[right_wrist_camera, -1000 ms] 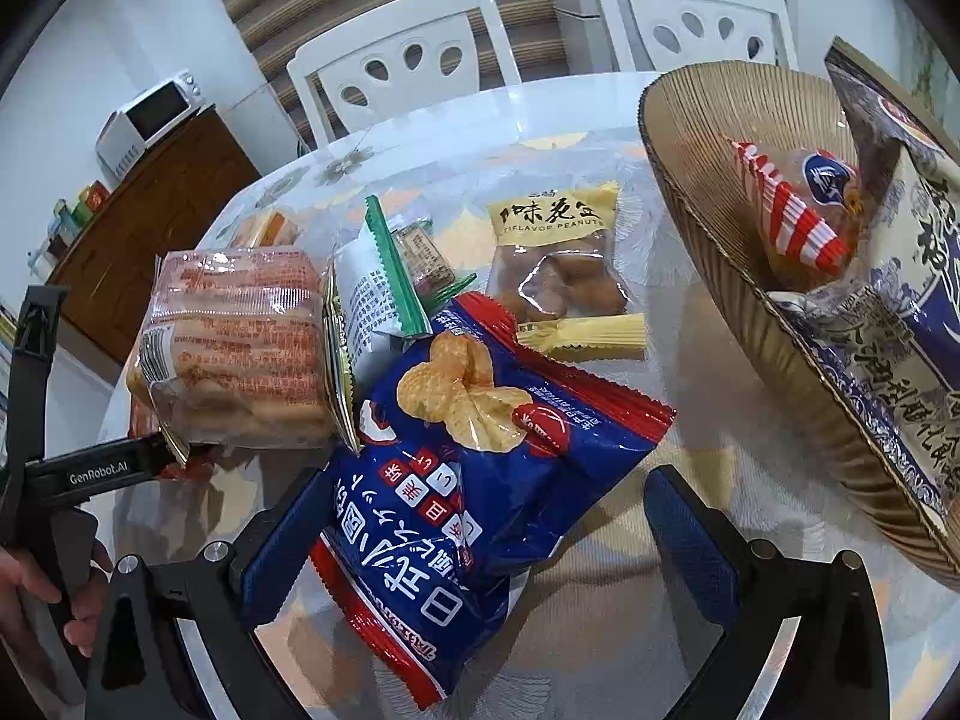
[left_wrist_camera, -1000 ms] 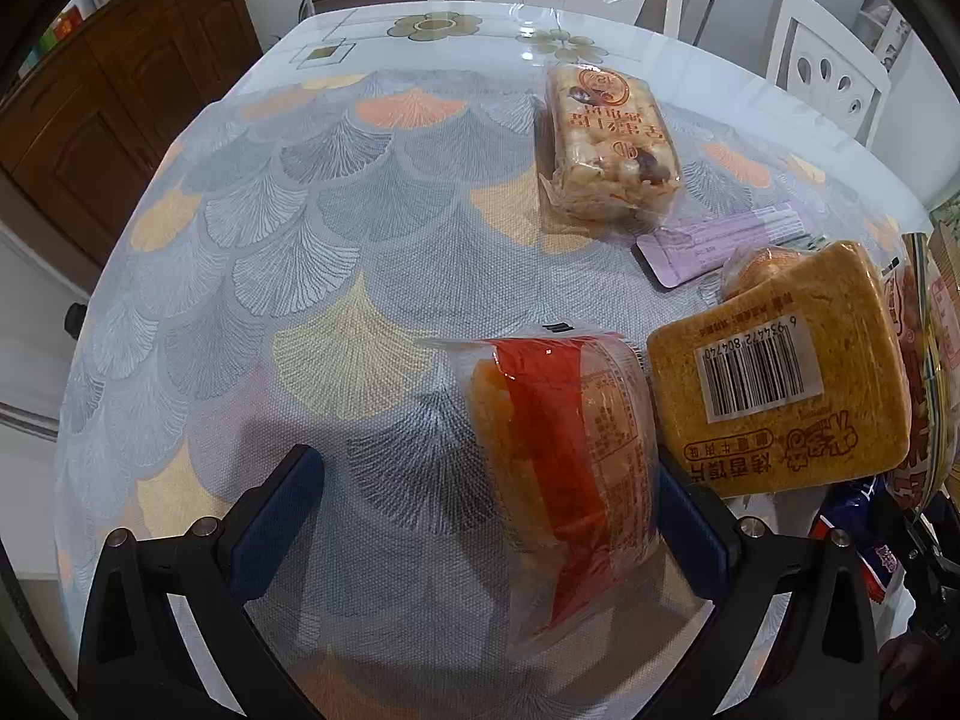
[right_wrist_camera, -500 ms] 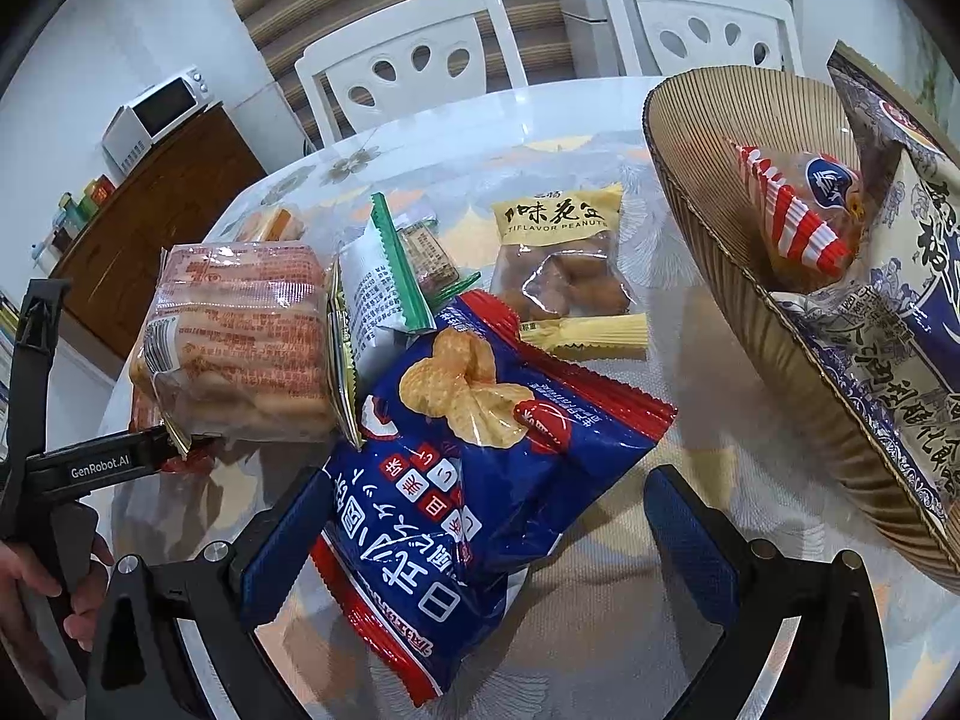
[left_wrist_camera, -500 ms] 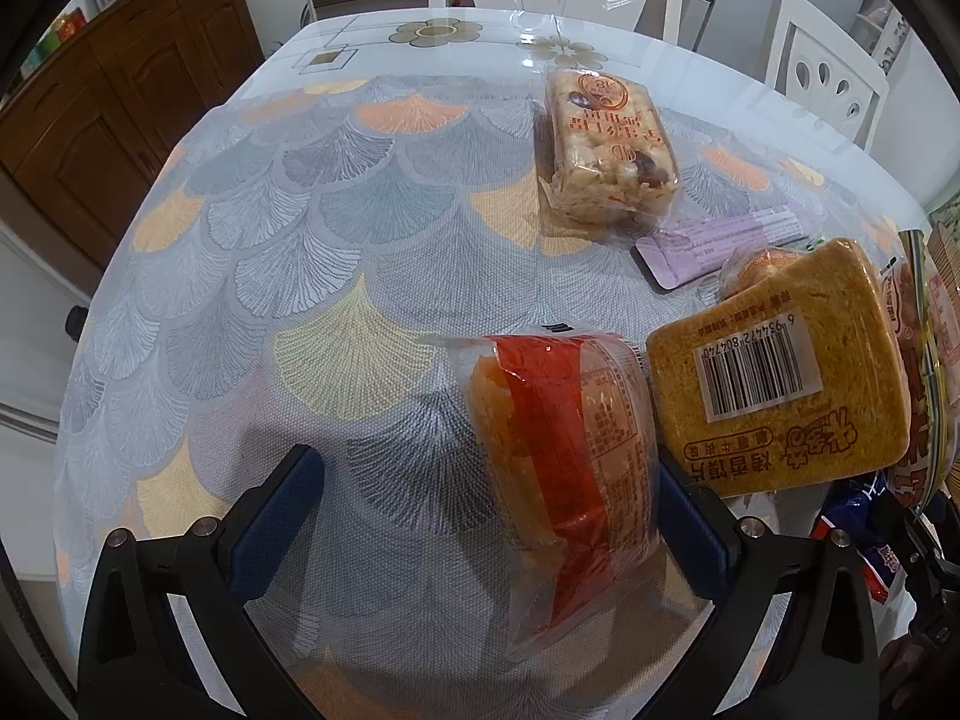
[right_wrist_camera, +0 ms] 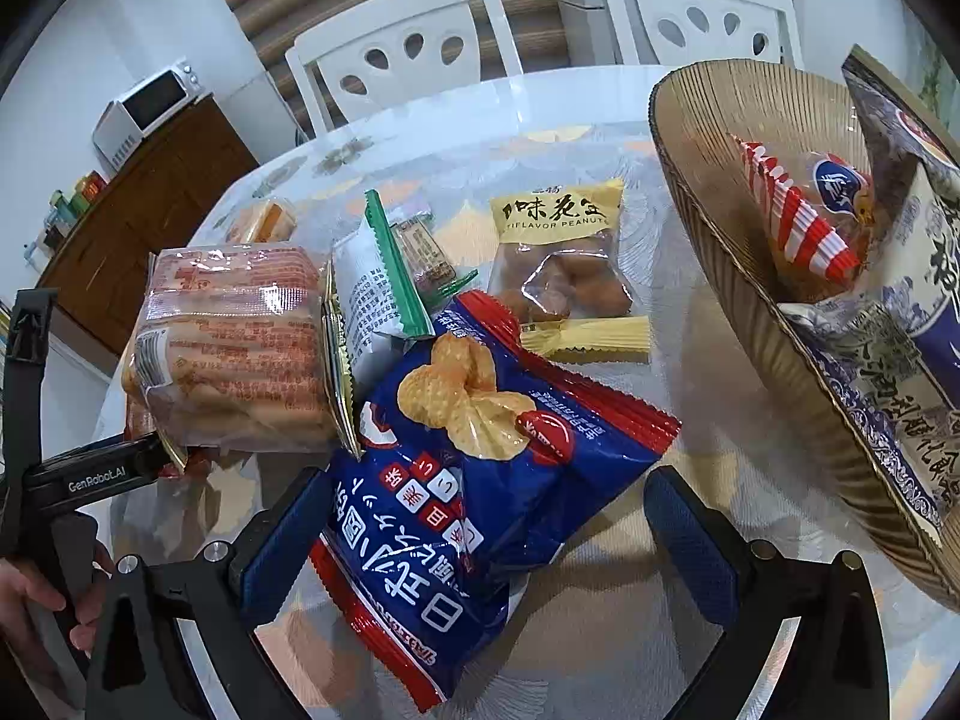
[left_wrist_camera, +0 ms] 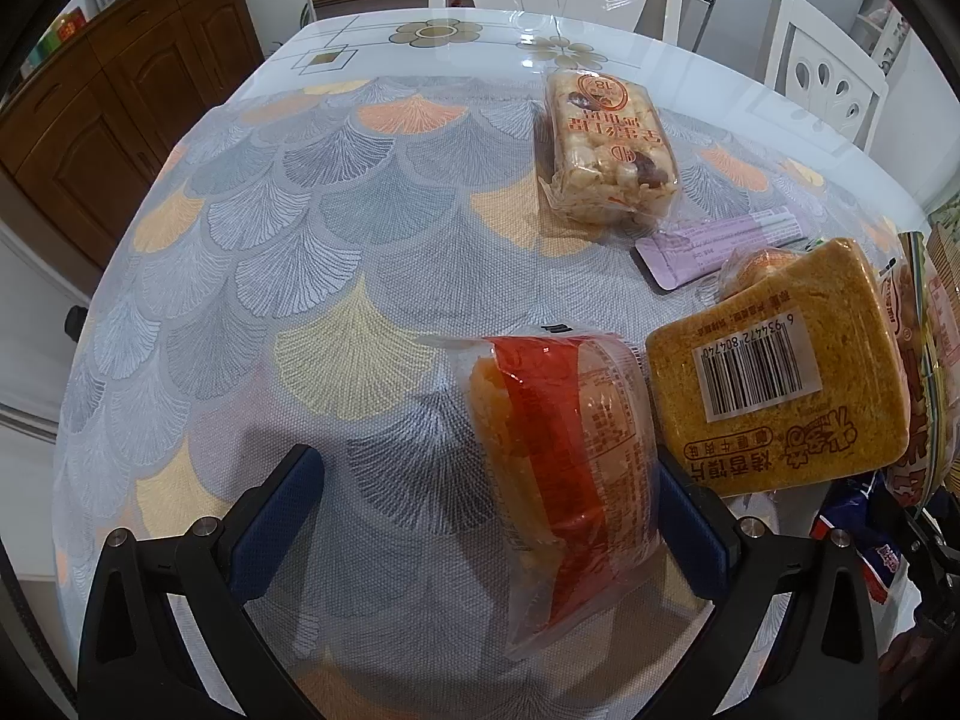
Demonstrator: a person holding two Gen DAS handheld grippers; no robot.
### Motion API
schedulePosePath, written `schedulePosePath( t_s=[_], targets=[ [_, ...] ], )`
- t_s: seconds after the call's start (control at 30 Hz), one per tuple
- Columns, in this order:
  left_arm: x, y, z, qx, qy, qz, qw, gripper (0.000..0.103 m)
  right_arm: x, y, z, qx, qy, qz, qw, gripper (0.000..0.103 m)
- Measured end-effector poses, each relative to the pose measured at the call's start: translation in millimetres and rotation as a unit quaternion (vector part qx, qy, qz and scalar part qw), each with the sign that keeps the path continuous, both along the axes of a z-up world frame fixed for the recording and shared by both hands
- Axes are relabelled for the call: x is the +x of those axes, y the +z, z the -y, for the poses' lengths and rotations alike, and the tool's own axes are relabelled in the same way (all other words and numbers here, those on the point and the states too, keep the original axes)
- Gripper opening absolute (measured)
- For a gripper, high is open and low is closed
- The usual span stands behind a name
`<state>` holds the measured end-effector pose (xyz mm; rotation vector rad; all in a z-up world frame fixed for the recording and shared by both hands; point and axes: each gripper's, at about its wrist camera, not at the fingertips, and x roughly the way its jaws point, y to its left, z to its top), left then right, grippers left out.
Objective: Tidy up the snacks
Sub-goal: 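Grasp the red-wrapped bread pack with left tool while right grasps the blue chip bag, then lift and carry both packs over the amber glass bowl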
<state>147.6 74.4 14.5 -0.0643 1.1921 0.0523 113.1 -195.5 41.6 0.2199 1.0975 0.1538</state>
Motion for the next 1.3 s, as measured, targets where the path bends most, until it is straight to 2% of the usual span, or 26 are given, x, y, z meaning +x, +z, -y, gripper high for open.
schedulePosePath(
  t_s=[0.13, 0.23, 0.27, 0.3, 0.33, 0.37, 0.4, 0.43, 0.57, 0.67, 0.73, 0.83, 0.93, 1.1, 1.3],
  targets=[
    [3, 1, -1, -0.003, -0.003, -0.006, 1.0000, 0.103, 6, 0, -3, -0.010, 0.004, -0.013, 1.000, 0.103],
    [11, 2, -3, -0.007, -0.006, -0.031, 0.9995, 0.103, 11, 1, -6, -0.013, 0.022, -0.028, 0.999, 0.103],
    [14, 4, -3, -0.010, -0.005, -0.041, 0.9991, 0.100, 12, 2, -7, -0.012, 0.036, -0.031, 0.999, 0.097],
    [13, 8, -4, -0.017, -0.008, -0.030, 0.9994, 0.090, 12, 5, -10, -0.006, 0.051, -0.025, 0.998, 0.072],
    [9, 15, -2, -0.017, -0.020, -0.007, 0.9996, 0.050, 10, 11, -14, -0.008, 0.062, -0.020, 0.998, 0.063],
    [7, 19, 4, -0.002, -0.045, 0.004, 0.9990, 0.042, 10, 13, -15, -0.009, 0.064, -0.022, 0.998, 0.056],
    [6, 20, 12, 0.013, -0.073, 0.000, 0.9972, 0.040, 9, 15, -15, 0.003, 0.067, -0.027, 0.997, 0.047],
    [4, 21, 16, 0.019, -0.086, 0.001, 0.9961, 0.039, 8, 16, -13, 0.023, 0.067, -0.030, 0.997, 0.045],
    [-6, 21, 6, -0.024, -0.062, 0.002, 0.9978, 0.039, -1, 12, 5, 0.092, 0.043, -0.054, 0.993, 0.043],
    [-17, 22, 6, -0.013, -0.074, 0.007, 0.9971, 0.039, -10, 11, 18, 0.131, 0.022, -0.065, 0.989, 0.043],
    [-23, 23, 3, -0.019, -0.072, 0.006, 0.9972, 0.039, -16, 9, 22, 0.141, 0.016, -0.069, 0.987, 0.043],
    [-35, 23, -6, -0.056, -0.053, 0.003, 0.9970, 0.038, -29, 8, 24, 0.154, 0.019, -0.073, 0.985, 0.042],
    [-43, 25, -9, -0.063, -0.046, 0.002, 0.9970, 0.038, -44, 10, 22, 0.166, 0.032, -0.072, 0.983, 0.042],
    [-56, 53, -3, -0.071, -0.055, 0.029, 0.9955, 0.038, -59, 29, 29, 0.201, 0.036, -0.035, 0.978, 0.042],
    [-52, 107, 27, -0.076, -0.090, 0.068, 0.9908, 0.038, -56, 76, 63, 0.247, 0.006, 0.034, 0.968, 0.042]
  ],
)
